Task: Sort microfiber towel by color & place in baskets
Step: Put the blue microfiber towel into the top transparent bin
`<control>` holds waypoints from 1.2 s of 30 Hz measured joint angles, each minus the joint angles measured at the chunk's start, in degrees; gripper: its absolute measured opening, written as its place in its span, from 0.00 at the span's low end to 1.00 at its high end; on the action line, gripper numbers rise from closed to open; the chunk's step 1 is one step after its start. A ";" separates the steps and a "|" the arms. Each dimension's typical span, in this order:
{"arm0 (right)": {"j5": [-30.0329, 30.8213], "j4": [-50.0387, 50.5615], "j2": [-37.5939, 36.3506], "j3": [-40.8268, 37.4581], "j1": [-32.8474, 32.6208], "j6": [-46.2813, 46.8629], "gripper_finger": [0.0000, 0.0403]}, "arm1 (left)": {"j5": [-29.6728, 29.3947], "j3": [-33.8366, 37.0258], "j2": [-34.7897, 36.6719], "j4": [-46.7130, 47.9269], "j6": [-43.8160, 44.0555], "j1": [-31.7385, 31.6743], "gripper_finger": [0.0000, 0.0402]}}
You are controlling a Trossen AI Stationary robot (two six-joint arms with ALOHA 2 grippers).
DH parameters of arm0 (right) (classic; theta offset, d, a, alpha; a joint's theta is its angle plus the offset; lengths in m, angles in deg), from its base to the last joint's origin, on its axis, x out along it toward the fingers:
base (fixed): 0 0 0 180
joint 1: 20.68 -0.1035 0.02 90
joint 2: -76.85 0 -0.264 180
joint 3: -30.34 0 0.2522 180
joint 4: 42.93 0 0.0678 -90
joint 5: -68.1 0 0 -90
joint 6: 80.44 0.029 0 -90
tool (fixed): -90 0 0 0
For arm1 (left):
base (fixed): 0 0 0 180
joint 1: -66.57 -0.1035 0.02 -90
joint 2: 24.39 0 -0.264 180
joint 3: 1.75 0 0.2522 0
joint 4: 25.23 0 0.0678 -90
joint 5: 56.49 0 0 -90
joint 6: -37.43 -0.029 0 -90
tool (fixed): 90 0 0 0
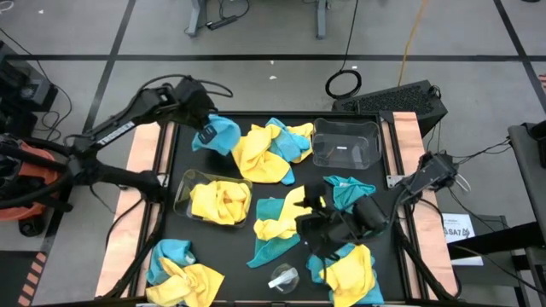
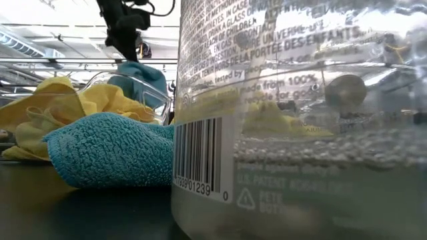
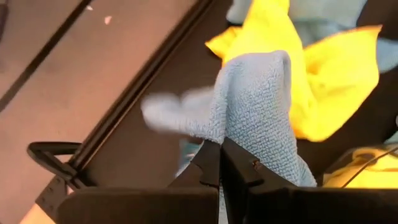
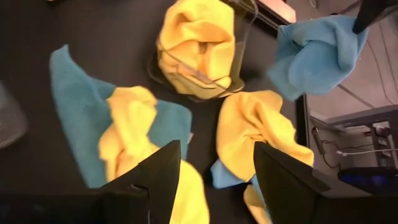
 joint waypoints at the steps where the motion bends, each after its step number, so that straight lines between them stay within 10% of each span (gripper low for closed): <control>1: -0.08 -0.48 0.00 0.00 0.68 -0.84 0.49 | -0.41 -0.11 0.55 0.12 0.05 0.04 0.00; 19: -16.95 -24.89 0.00 0.00 14.24 -15.65 0.49 | 0.73 -0.18 6.47 -2.45 -2.62 2.21 0.00; 36: -16.98 -30.67 0.89 -0.37 22.11 -18.36 0.63 | 11.42 -0.18 6.10 -19.26 -5.44 22.61 0.00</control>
